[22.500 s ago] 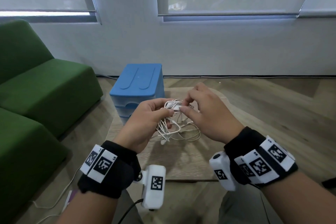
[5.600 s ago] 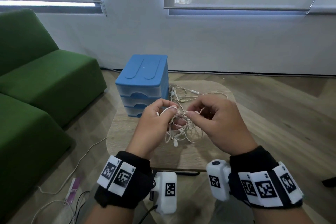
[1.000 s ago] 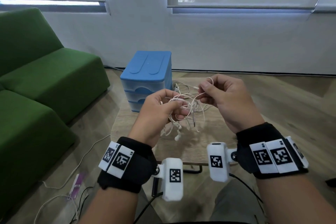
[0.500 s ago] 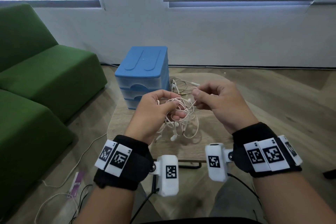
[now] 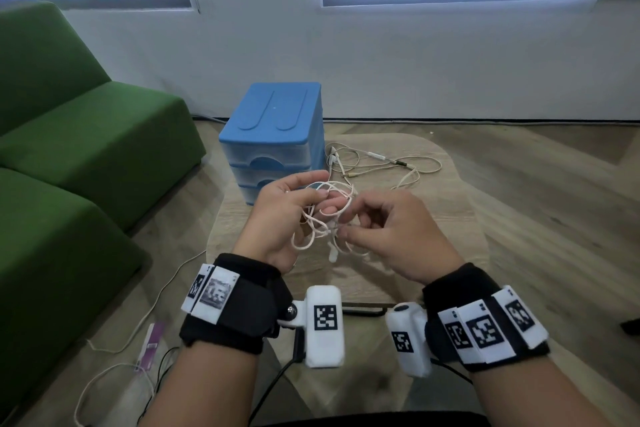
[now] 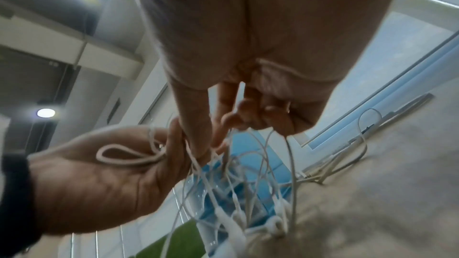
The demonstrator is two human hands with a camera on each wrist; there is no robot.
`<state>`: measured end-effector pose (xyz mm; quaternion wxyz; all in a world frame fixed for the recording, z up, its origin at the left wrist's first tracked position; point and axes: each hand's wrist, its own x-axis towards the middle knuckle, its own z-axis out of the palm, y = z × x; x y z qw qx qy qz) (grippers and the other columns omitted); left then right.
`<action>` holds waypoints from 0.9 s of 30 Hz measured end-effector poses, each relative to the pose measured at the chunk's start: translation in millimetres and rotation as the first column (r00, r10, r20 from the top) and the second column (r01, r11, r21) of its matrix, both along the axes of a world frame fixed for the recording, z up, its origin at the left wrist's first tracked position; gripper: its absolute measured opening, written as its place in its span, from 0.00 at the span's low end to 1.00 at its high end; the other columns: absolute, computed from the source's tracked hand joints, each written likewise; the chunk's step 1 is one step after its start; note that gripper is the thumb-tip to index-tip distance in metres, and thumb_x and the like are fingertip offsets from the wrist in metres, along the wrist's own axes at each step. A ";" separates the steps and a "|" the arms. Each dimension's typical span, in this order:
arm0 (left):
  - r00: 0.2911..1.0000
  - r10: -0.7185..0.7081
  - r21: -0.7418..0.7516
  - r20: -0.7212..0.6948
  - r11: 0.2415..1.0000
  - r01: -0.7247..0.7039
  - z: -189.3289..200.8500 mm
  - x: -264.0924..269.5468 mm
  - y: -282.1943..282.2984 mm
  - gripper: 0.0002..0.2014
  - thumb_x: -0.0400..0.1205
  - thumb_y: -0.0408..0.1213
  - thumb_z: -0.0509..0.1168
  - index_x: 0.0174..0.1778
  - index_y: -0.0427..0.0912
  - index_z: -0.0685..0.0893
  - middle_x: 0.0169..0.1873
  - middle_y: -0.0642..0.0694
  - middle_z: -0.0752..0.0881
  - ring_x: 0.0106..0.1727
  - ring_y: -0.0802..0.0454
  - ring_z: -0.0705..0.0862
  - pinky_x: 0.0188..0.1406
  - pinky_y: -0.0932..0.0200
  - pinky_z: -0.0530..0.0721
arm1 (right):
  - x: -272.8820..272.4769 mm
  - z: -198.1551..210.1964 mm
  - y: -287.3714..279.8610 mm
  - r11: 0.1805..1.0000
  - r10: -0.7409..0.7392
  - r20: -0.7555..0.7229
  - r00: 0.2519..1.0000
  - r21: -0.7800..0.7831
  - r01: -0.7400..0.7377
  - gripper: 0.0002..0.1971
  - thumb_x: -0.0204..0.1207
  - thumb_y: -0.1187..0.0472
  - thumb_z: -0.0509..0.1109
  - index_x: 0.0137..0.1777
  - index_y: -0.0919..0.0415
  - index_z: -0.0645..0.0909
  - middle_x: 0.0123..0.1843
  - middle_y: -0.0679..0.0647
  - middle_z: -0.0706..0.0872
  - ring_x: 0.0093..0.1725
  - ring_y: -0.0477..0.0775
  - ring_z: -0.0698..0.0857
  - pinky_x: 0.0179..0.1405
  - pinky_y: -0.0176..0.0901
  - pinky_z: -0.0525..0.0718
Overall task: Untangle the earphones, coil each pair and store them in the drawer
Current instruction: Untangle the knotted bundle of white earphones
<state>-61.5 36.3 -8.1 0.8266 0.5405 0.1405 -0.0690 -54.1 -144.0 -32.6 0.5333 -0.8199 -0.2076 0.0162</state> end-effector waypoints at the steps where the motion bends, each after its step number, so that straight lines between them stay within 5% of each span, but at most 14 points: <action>1: 1.000 0.004 -0.026 -0.018 1.000 -0.005 0.6 0.9 0.0 0.15 0.85 0.19 0.65 0.66 0.31 0.85 0.41 0.33 0.94 0.30 0.50 0.93 0.27 0.60 0.89 | -0.7 -2.1 3.1 0.997 -0.066 0.052 0.996 -0.030 0.068 0.09 0.67 0.64 0.86 0.40 0.56 0.88 0.29 0.44 0.78 0.26 0.40 0.74 0.30 0.32 0.71; 5: 0.997 0.019 -0.118 -0.075 0.993 -0.028 1.0 2.8 -0.8 0.18 0.84 0.17 0.65 0.68 0.31 0.84 0.41 0.34 0.94 0.32 0.52 0.93 0.29 0.65 0.89 | -1.5 -3.5 12.9 0.972 -0.193 0.266 0.945 -0.082 0.221 0.13 0.68 0.60 0.85 0.41 0.55 0.82 0.35 0.42 0.79 0.32 0.41 0.75 0.33 0.29 0.71; 11: 0.994 -0.006 -0.166 -0.112 0.986 -0.012 -5.5 2.1 2.8 0.22 0.77 0.19 0.71 0.69 0.33 0.85 0.49 0.34 0.94 0.36 0.51 0.92 0.32 0.65 0.91 | 2.4 -3.3 12.0 0.960 -0.228 0.371 0.900 -0.069 0.272 0.07 0.73 0.63 0.81 0.42 0.53 0.86 0.38 0.44 0.82 0.35 0.44 0.79 0.36 0.30 0.74; 14: 0.995 -0.025 -0.167 -0.099 0.986 0.008 -6.0 0.6 5.0 0.18 0.83 0.20 0.66 0.68 0.34 0.86 0.52 0.32 0.93 0.37 0.49 0.93 0.32 0.63 0.92 | 2.3 -2.6 11.9 0.970 -0.201 0.355 0.913 -0.057 0.236 0.06 0.75 0.64 0.80 0.42 0.54 0.85 0.39 0.45 0.83 0.37 0.47 0.81 0.36 0.34 0.78; 19: 0.996 -0.087 0.047 -0.020 0.995 0.088 -8.3 -0.2 7.6 0.16 0.86 0.23 0.64 0.68 0.37 0.86 0.35 0.37 0.88 0.27 0.50 0.86 0.22 0.62 0.83 | 2.1 3.5 4.1 0.981 -0.189 0.252 0.949 -0.002 0.196 0.07 0.75 0.66 0.79 0.41 0.55 0.85 0.38 0.44 0.85 0.37 0.46 0.83 0.37 0.35 0.81; 27: 0.966 -0.259 0.282 0.021 0.928 0.243 10.2 -6.6 2.0 0.21 0.82 0.28 0.58 0.66 0.47 0.87 0.60 0.34 0.84 0.36 0.44 0.88 0.32 0.54 0.84 | 3.9 8.6 -6.8 0.988 -0.121 0.009 0.993 0.101 0.119 0.07 0.74 0.69 0.81 0.39 0.58 0.87 0.30 0.49 0.87 0.30 0.56 0.86 0.27 0.43 0.83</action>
